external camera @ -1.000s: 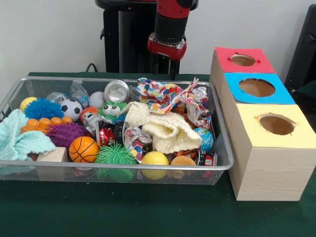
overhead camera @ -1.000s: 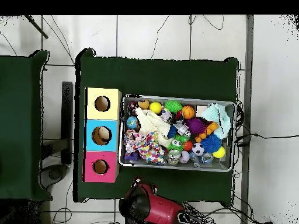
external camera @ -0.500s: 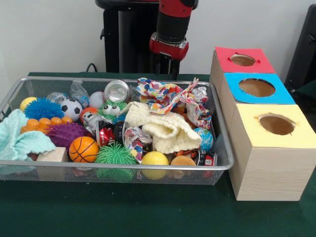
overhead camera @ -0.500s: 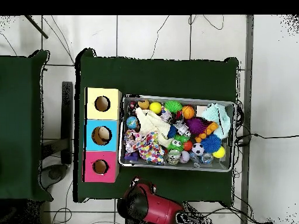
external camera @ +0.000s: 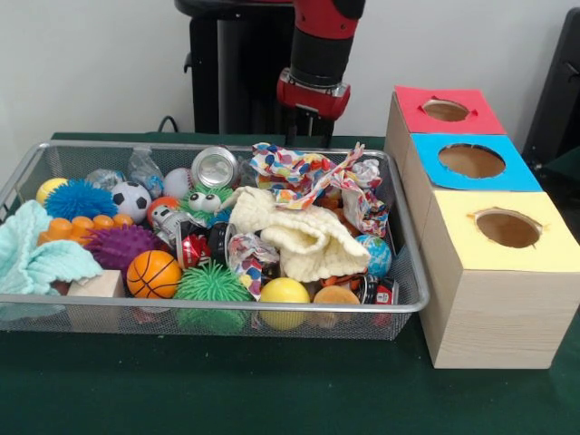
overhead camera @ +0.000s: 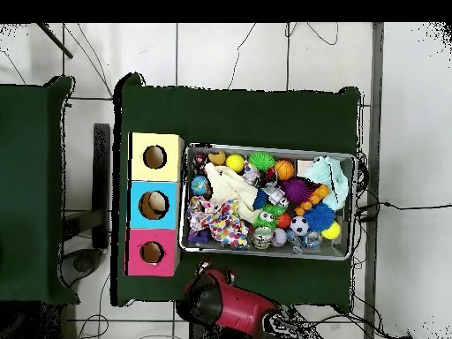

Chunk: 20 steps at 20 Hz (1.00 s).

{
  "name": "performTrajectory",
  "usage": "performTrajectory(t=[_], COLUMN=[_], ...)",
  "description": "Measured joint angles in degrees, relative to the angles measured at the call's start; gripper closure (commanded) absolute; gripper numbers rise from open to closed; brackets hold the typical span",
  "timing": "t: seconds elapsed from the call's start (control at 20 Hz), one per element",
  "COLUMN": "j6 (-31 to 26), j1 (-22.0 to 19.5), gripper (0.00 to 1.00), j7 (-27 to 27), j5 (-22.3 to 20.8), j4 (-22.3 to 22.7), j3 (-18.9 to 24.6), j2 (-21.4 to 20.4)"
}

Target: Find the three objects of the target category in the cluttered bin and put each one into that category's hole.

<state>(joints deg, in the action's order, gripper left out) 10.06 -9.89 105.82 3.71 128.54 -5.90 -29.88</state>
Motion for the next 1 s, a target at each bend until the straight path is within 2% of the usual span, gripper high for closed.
performTrajectory(t=[0.3,0.7,1.0], j6=[-3.2,-7.5,-12.4], j1=[0.0,-0.6,-0.1], gripper=[0.0,0.0,0.0], j7=[0.0,0.0,0.0], j5=[-0.5,-2.0,-2.0], j4=[-3.3,-5.6,-6.1], j3=[0.0,0.0,-0.4], j2=[0.3,0.8,-0.9])
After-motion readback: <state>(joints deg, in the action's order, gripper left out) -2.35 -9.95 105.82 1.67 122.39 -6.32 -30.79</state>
